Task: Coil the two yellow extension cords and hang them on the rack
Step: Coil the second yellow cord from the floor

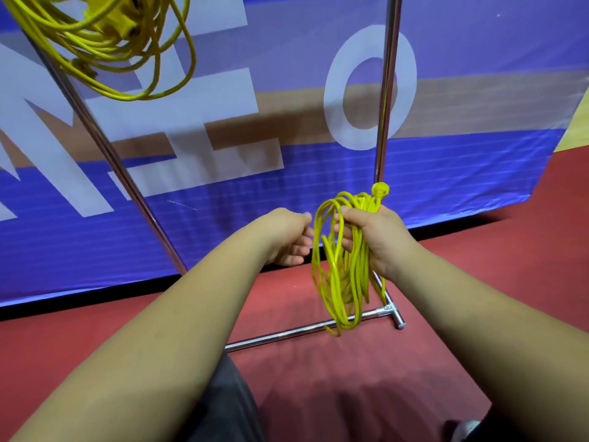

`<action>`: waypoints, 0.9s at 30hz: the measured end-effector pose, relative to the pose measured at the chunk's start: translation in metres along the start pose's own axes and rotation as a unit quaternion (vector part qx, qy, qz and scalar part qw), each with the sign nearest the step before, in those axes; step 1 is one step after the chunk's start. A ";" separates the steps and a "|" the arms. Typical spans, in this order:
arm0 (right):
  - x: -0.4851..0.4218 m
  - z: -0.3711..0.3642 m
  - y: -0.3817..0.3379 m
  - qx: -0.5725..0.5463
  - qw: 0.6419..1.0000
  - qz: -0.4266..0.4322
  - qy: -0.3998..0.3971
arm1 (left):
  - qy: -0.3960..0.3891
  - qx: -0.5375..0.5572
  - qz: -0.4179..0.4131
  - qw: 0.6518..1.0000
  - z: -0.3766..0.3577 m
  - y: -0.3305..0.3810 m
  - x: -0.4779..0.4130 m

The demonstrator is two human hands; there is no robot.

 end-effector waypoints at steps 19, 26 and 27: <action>-0.025 0.039 -0.024 -0.103 0.983 0.068 0.138 | -0.166 -0.200 -0.167 0.951 -0.063 -0.020 -0.008; -0.022 0.046 -0.031 -0.064 0.983 0.065 0.158 | 0.025 -0.200 -0.185 0.962 -0.027 -0.004 -0.010; -0.022 0.046 -0.030 -0.061 0.983 0.064 0.158 | 0.037 -0.192 -0.189 0.962 -0.023 -0.003 -0.010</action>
Point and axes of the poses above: each hand's wrist, its own x-axis away from the middle knuckle, its own z-axis out of the back of the hand, y = z × x, the point moved 4 cm from there along -x, towards the middle knuckle, and after that the axes turned 14 degrees about -x, right-handed, at the moved point
